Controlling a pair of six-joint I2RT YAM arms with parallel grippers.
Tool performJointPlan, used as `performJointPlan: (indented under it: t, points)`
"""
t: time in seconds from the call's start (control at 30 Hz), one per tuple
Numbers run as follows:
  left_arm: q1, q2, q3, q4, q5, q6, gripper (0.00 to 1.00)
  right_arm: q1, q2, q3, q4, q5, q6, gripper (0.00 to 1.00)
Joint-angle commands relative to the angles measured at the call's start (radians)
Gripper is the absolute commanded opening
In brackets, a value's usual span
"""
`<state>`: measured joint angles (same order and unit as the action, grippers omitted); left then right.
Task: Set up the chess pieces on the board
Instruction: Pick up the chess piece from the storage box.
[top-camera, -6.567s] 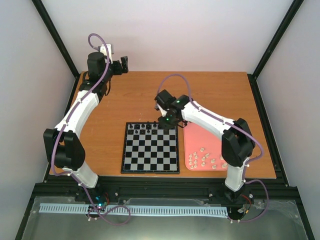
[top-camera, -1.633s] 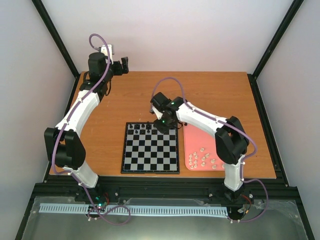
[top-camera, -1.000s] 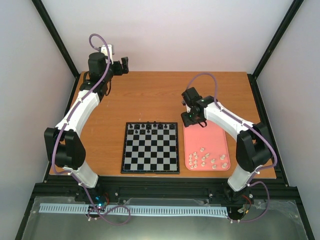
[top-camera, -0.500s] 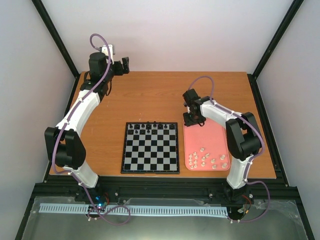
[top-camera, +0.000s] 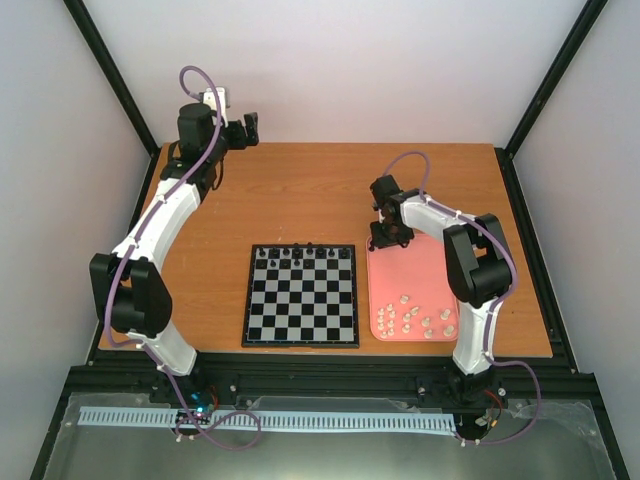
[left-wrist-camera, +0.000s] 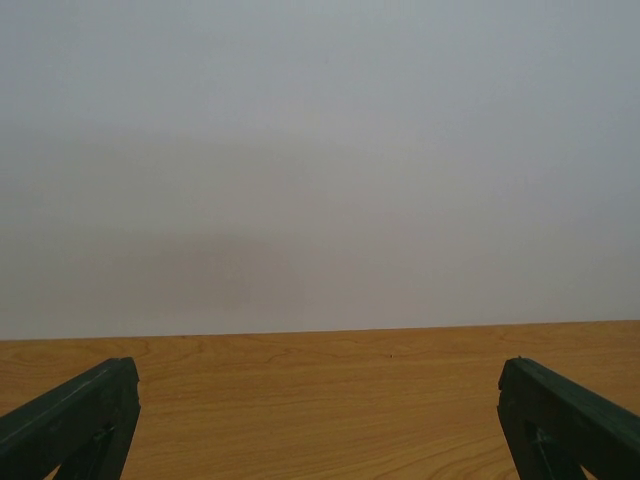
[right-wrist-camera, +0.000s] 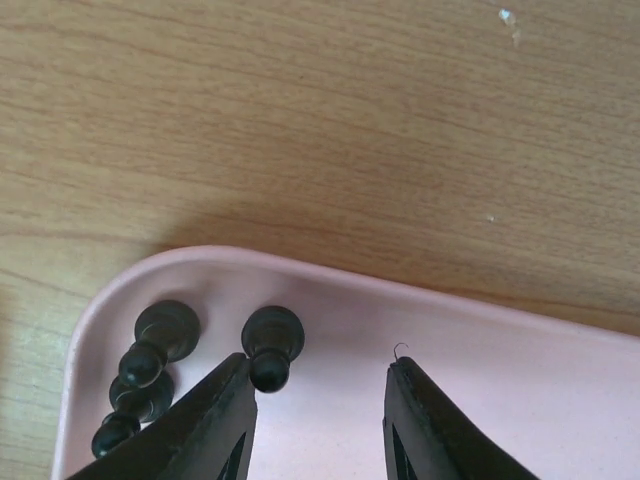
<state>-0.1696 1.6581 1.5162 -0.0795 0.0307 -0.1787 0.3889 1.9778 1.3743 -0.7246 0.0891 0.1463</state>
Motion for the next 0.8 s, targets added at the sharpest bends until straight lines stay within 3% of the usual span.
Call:
performJointPlan:
  t: [0.0, 0.23, 0.5, 0.67, 0.77]
  points:
    - [-0.005, 0.016, 0.047, -0.011, 0.005, 0.003, 1.0, -0.01, 0.014, 0.04, 0.017, -0.017, 0.001, 0.42]
    - [-0.005, 0.016, 0.048, -0.013, 0.005, 0.004, 1.0, -0.012, 0.039, 0.062, 0.013, -0.03, -0.003, 0.41]
    - [-0.006, 0.017, 0.048, -0.014, 0.003, 0.004, 1.0, -0.015, 0.046, 0.069, 0.01, -0.038, -0.004, 0.25]
    - [-0.005, 0.017, 0.048, -0.015, 0.003, 0.003, 1.0, -0.015, 0.053, 0.072, 0.007, -0.047, -0.007, 0.21]
    - [-0.005, 0.017, 0.047, -0.014, 0.005, 0.002, 1.0, -0.016, 0.053, 0.07, 0.004, -0.054, -0.005, 0.12]
